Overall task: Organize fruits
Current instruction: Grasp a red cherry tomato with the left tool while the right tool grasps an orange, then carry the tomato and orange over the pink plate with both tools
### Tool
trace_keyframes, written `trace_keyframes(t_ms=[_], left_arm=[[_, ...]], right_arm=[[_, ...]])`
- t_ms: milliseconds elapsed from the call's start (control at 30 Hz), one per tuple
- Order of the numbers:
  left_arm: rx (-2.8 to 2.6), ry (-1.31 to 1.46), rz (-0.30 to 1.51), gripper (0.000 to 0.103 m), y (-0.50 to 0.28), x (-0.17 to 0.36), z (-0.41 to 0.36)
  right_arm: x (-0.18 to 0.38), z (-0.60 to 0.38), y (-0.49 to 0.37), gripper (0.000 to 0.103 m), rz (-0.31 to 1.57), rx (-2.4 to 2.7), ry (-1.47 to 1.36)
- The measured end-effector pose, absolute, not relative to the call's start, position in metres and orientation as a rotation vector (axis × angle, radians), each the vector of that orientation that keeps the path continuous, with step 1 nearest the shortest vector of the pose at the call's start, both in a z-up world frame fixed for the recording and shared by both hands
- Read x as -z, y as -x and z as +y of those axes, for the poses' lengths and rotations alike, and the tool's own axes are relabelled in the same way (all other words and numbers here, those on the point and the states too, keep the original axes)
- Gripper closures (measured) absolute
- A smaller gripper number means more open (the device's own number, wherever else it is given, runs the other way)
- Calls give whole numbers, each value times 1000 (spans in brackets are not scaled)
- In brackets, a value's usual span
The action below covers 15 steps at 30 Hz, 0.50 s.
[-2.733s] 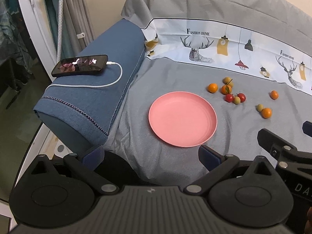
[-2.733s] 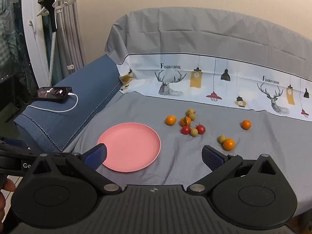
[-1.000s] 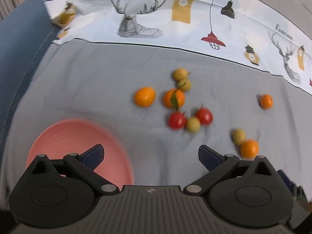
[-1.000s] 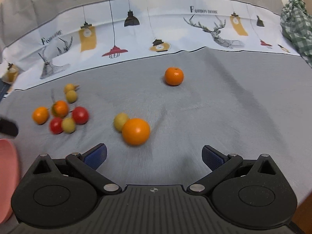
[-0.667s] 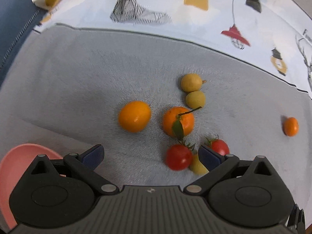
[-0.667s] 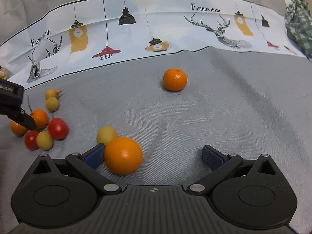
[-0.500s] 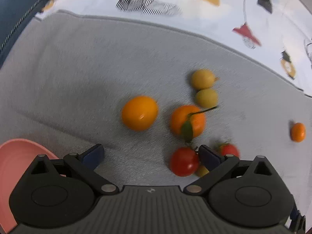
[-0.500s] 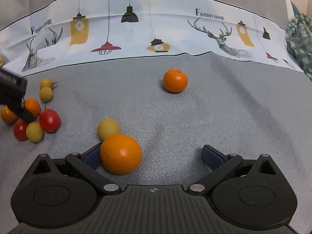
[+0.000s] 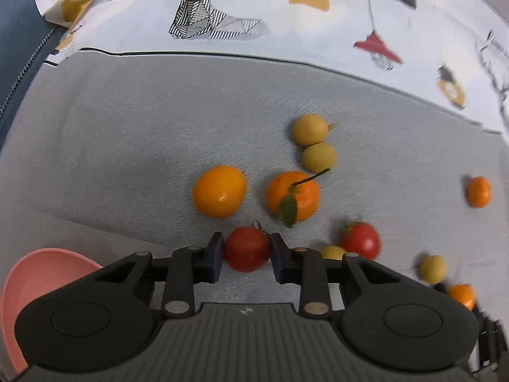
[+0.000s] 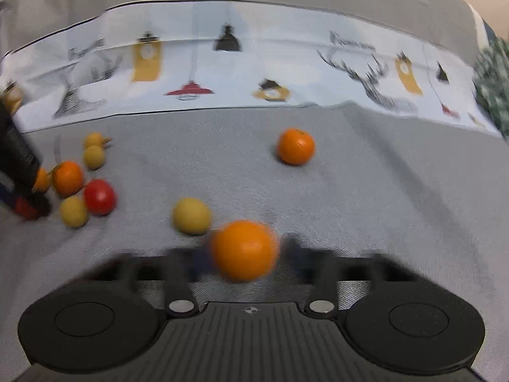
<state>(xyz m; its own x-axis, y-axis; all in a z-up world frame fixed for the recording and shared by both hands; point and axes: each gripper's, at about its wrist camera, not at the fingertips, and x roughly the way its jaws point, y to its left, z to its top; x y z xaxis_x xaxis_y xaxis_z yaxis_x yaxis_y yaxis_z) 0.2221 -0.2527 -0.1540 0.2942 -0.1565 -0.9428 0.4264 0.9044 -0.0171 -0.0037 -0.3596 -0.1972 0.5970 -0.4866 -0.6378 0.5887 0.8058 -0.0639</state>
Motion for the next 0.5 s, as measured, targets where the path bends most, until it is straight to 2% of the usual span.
trace_keyframes(t_ms=[267, 500], left_arm=[[449, -222, 1203, 69, -199, 128, -232], [470, -204, 1203, 69, -151, 91, -188]], right_arm=[[183, -365, 14, 63, 595, 659, -184], [163, -354, 35, 63, 665, 630, -293]])
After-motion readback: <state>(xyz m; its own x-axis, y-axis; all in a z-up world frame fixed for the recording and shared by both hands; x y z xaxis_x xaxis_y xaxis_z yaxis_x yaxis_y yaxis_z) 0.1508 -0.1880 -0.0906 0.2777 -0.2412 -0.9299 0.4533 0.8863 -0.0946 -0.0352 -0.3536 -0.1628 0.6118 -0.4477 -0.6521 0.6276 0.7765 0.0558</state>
